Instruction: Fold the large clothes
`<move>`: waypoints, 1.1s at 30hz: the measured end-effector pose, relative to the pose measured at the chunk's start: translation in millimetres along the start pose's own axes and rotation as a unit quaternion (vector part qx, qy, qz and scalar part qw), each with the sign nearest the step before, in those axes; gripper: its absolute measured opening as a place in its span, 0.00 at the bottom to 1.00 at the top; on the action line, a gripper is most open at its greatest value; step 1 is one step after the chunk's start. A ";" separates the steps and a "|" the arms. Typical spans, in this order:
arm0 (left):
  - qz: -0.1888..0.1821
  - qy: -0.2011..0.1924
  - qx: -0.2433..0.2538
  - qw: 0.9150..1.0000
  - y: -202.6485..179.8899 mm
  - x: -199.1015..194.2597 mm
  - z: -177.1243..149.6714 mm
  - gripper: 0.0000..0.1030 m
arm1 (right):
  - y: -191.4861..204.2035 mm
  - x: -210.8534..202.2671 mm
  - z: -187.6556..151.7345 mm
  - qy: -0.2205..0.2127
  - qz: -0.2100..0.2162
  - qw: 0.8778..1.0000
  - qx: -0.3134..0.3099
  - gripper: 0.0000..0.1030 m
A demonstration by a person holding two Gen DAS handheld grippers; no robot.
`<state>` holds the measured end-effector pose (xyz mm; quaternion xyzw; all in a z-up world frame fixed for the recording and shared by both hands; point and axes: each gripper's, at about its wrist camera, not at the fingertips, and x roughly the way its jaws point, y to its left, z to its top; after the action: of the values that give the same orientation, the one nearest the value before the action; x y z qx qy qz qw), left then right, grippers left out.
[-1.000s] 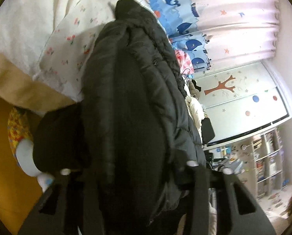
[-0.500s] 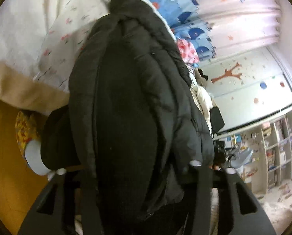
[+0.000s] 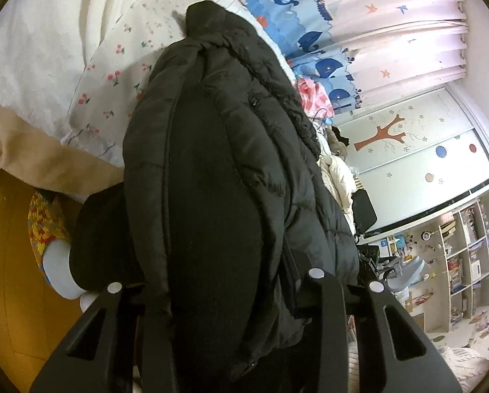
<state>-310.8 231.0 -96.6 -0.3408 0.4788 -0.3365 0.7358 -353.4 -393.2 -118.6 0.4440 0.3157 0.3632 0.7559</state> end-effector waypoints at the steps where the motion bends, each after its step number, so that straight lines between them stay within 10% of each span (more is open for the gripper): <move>1: -0.002 0.001 -0.005 1.000 2.3 0.3 -0.1 0.34 | -1.5 0.6 -1.2 -0.001 0.001 1.000 0.003 0.16; 11: 0.004 0.003 -0.003 1.000 -1.2 -1.0 -0.5 0.36 | -9.9 -2.0 -2.1 0.002 -0.003 1.000 0.017 0.31; 17: 0.009 0.007 -0.013 1.000 -1.1 2.6 -2.2 0.58 | -12.5 -2.0 -3.6 0.001 -0.001 1.000 0.024 0.54; 33: 0.008 0.001 -0.014 1.000 -4.5 1.4 -6.0 0.58 | -11.6 -6.3 -5.4 -0.007 0.006 1.000 0.022 0.55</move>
<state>-316.8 226.3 -95.5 -0.3469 0.4865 -0.3242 0.7334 -358.0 -400.0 -130.3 0.4646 0.3155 0.3573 0.7463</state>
